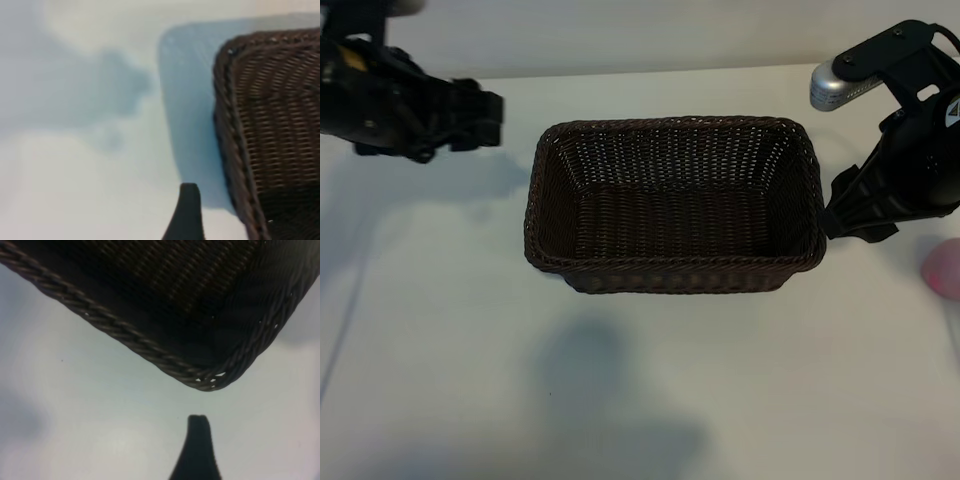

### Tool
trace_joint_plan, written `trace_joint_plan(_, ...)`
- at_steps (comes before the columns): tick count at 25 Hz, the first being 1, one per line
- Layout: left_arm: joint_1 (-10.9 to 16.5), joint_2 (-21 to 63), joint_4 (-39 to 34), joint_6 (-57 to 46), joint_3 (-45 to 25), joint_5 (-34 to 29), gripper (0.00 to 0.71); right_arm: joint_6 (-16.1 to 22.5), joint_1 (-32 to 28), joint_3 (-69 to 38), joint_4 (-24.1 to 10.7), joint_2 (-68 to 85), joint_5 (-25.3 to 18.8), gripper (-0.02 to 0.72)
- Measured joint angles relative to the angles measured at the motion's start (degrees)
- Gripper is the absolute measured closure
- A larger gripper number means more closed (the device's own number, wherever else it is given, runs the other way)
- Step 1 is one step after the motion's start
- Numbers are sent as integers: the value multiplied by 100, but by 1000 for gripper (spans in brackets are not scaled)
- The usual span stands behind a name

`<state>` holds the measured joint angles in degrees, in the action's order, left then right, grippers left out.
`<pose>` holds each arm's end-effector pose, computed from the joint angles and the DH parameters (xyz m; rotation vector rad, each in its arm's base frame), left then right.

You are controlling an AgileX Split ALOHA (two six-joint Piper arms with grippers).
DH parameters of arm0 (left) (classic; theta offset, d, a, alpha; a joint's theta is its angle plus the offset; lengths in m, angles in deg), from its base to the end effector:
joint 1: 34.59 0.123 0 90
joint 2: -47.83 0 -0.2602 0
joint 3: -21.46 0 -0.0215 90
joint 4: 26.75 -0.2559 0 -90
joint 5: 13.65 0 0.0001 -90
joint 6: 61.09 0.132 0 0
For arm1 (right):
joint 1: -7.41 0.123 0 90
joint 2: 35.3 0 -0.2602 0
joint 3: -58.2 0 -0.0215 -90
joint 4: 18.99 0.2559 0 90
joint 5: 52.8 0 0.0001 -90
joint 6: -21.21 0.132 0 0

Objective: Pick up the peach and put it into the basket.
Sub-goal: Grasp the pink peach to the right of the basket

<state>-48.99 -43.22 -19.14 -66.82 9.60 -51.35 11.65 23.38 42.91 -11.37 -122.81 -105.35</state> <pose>0.3294 -0.0956 0.2456 0.0929 2.4676 -0.2989 0.2828 0.0954 0.2281 -0.5226 2.6617 0.2002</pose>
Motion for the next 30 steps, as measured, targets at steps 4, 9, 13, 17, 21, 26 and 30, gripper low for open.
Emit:
trace_joint_plan(4,438,288,-146,26,0,-372,73,0,0,0,0,0,-12,144)
trace_joint_plan(9,1180,676,-165,328,0,-824,80,0,0,0,0,0,-59,144)
trace_joint_plan(13,1657,1045,-165,524,0,-1068,87,0,0,0,0,0,-99,144)
trace_joint_plan(17,1910,1392,-165,718,0,-1407,92,0,0,0,0,0,-104,144)
trace_joint_plan(21,1986,1843,-167,944,0,-1695,99,0,0,0,0,0,-104,144)
trace_joint_plan(26,1986,2439,-167,992,0,-1901,107,0,0,0,0,0,-104,144)
trace_joint_plan(30,1986,2921,-153,1126,-8,-2108,112,0,0,0,0,0,-106,144)
